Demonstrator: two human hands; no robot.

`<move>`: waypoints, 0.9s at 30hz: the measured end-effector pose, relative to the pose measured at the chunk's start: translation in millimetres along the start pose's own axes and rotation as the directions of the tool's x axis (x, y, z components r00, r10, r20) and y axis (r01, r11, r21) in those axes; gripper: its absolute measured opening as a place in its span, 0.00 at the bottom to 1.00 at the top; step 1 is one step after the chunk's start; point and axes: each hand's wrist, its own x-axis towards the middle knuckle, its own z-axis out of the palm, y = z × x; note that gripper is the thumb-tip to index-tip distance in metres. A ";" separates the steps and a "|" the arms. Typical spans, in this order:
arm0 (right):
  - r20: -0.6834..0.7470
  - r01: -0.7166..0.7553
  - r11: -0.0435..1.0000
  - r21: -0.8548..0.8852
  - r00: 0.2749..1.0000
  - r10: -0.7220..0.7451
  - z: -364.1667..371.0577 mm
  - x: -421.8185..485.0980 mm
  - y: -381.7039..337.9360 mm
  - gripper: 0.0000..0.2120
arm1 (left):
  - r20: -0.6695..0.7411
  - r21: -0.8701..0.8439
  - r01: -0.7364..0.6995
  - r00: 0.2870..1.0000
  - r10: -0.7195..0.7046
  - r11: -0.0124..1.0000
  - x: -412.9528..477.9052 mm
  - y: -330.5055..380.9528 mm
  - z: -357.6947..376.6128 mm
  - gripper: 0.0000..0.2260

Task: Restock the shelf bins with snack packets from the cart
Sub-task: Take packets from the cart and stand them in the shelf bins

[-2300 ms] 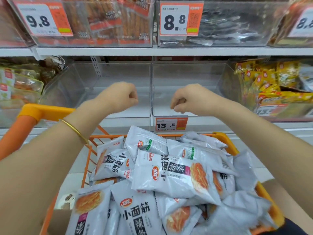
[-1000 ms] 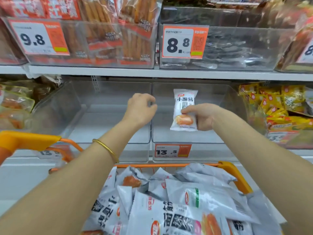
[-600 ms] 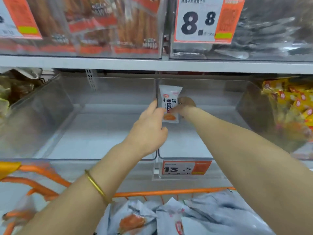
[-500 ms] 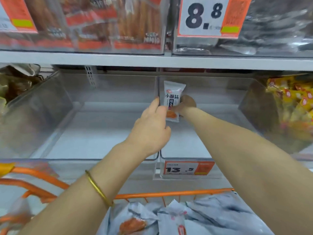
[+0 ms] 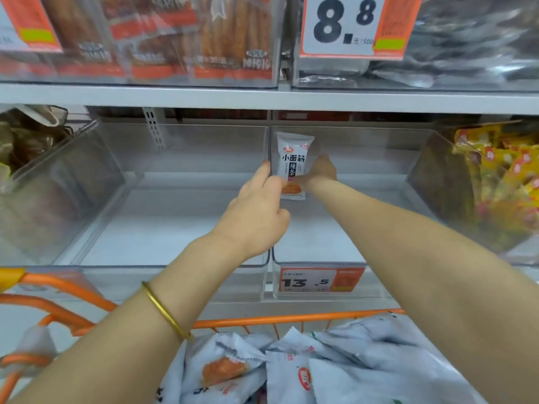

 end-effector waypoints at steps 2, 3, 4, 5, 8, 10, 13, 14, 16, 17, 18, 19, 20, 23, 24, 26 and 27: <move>0.031 0.043 0.992 -0.121 0.999 -0.039 -21.6 -13.3 -0.2 0.28 | 0.018 0.006 0.000 1.000 0.000 1.000 -3.5 1.7 -4.5 0.22; 0.043 0.104 0.979 -0.173 0.994 -0.098 -35.5 -23.1 -0.1 0.25 | 0.026 0.020 -0.003 1.000 0.003 1.000 -6.4 3.9 -7.8 0.21; 0.056 0.176 0.964 -0.197 0.984 -0.169 -49.6 -36.6 0.7 0.21 | 0.034 0.038 -0.011 0.999 0.009 0.999 -9.9 6.6 -11.1 0.22; 0.074 0.250 0.949 -0.191 0.968 -0.240 -63.9 -51.7 3.1 0.16 | 0.035 0.060 -0.023 0.999 0.021 0.998 -14.3 10.8 -14.4 0.22; 0.214 0.363 0.932 -0.012 0.911 -0.353 -105.9 -113.1 14.4 0.07 | -0.023 0.123 -0.096 0.995 0.099 0.988 -28.0 28.0 -23.2 0.18; 0.356 0.387 0.920 0.057 0.853 -0.381 -130.4 -156.6 22.9 0.06 | -0.031 0.152 -0.174 0.983 0.180 0.973 -37.9 43.2 -27.3 0.13; 0.535 0.445 0.894 -0.053 0.769 -0.351 -153.0 -204.1 36.6 0.01 | 0.111 0.164 -0.252 0.966 0.236 0.954 -52.0 66.0 -30.2 0.08; 0.571 0.475 0.873 -0.109 0.749 -0.336 -156.2 -213.1 39.9 0.03 | 0.179 0.165 -0.251 0.959 0.222 0.954 -55.9 71.7 -30.1 0.07; 0.605 0.528 0.822 -0.213 0.732 -0.313 -156.6 -220.8 46.1 0.08 | 0.303 0.177 -0.245 0.935 0.185 0.953 -62.5 79.8 -29.1 0.05; 0.605 0.549 0.800 -0.244 0.730 -0.317 -154.2 -222.5 48.4 0.11 | 0.351 0.173 -0.234 0.922 0.162 0.957 -65.4 82.3 -28.0 0.05; 0.598 0.564 0.786 -0.252 0.730 -0.332 -150.6 -223.1 50.9 0.12 | 0.387 0.164 -0.218 0.912 0.140 0.962 -67.6 83.6 -27.2 0.05; 0.582 0.575 0.779 -0.248 0.732 -0.355 -146.5 -222.9 53.2 0.13 | 0.408 0.154 -0.203 0.905 0.125 0.967 -69.3 84.4 -26.4 0.06; 0.561 0.587 0.771 -0.246 0.735 -0.381 -142.5 -222.3 55.7 0.12 | 0.417 0.140 -0.189 0.902 0.115 0.972 -71.0 84.6 -26.3 0.06; 0.489 0.619 0.740 -0.262 0.746 -0.451 -137.8 -220.6 59.4 0.07 | 0.414 0.056 -0.141 0.904 0.105 0.988 -76.3 83.0 -26.4 0.07; 0.454 0.619 0.744 -0.253 0.754 -0.474 -138.7 -220.2 58.6 0.06 | 0.415 0.020 -0.117 0.904 0.098 0.993 -77.0 81.0 -26.4 0.07; 0.345 0.581 0.801 -0.142 0.788 -0.510 -143.0 -217.7 55.9 0.06 | 0.416 -0.077 -0.064 0.905 0.090 0.995 -78.4 77.3 -26.4 0.08; 0.280 0.549 0.835 -0.041 0.809 -0.517 -145.6 -217.0 53.5 0.06 | 0.417 -0.127 -0.038 0.905 0.088 0.991 -78.3 75.8 -26.0 0.08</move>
